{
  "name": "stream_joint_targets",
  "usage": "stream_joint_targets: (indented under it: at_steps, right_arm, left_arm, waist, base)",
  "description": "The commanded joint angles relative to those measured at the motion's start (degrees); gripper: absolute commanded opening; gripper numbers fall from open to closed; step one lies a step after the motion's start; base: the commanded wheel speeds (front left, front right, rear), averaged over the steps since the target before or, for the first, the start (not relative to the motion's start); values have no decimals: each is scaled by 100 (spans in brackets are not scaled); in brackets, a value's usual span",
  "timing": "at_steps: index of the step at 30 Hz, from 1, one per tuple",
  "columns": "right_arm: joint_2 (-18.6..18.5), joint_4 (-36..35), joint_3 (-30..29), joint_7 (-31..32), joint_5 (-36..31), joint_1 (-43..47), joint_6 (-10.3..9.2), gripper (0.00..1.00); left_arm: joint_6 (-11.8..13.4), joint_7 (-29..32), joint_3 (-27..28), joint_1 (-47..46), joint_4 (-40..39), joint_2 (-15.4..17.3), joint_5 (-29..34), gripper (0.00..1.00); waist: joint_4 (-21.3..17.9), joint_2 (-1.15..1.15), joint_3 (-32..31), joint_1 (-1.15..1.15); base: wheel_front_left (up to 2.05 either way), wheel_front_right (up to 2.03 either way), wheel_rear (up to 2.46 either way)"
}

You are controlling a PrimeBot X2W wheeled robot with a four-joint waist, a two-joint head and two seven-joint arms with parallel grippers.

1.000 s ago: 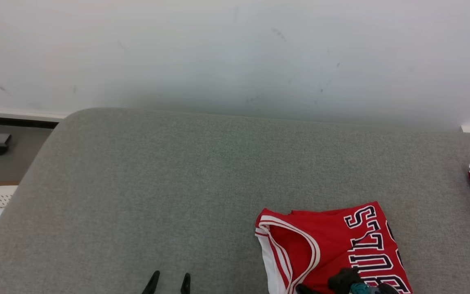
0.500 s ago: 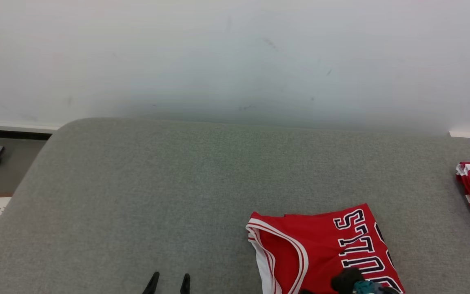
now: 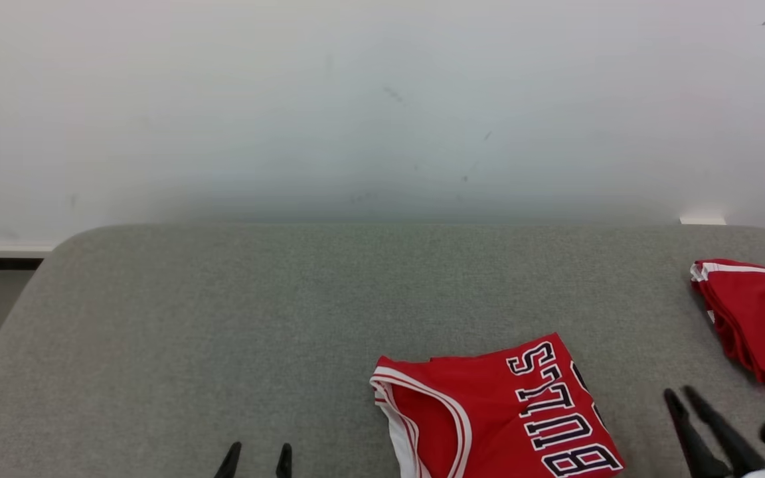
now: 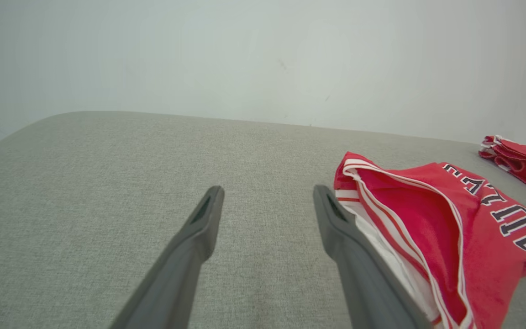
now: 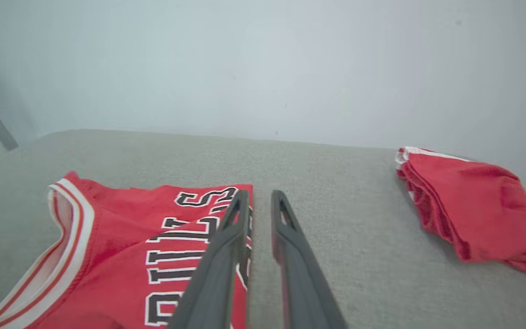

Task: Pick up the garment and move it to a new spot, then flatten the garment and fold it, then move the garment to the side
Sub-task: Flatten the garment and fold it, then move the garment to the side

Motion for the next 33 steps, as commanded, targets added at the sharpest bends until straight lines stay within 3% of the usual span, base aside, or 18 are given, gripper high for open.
stream_joint_targets:
  at_steps: [1, 5, 8, 16, 20, 24, 29, 33]
  right_arm:
    - [77, -75, -472, -188, -150, 297, -5, 100]
    - [321, -181, -1361, -726, -435, 743, -4, 100]
    - [482, -86, -1664, -985, -637, 1014, -4, 100]
    - [778, 118, -1831, -1196, -787, 1164, -4, 100]
    - [709, 76, -1703, -1184, -544, 918, -5, 100]
    - [501, -124, -1261, -97, 419, 490, -3, 100]
    - [139, -283, -1126, 1953, 1487, -213, -9, 100]
    - [138, 25, -1230, 3220, 1766, -863, -9, 100]
  left_arm:
    - [-25, -9, 52, 87, -34, 19, 43, 100]
    - [-71, -10, 138, 152, -86, 19, 109, 100]
    - [-104, -10, 226, 193, -144, 19, 166, 100]
    - [-220, -10, 346, 195, -282, 18, 305, 100]
    - [-254, -10, 317, 141, -363, 18, 339, 100]
    - [-274, -10, 255, 85, -424, 18, 341, 100]
    - [-297, -10, 180, -26, -390, 19, 327, 100]
    - [-276, -10, 104, -159, -352, 18, 227, 100]
  waist:
    - [-60, 0, -66, 0]
    - [-116, 0, -132, 0]
    - [-145, 0, -152, 0]
    - [-116, 0, -52, 0]
    - [-38, 0, 52, 0]
    - [61, 0, 205, 0]
    - [287, 0, 472, 0]
    - [500, 0, 749, 0]
  base:
    - [0, 0, 0]
    - [0, 0, 0]
    - [0, 0, 0]
    - [0, 0, 0]
    - [0, 0, 0]
    - [0, 0, 0]
    - [0, 0, 0]
    - [0, 0, 0]
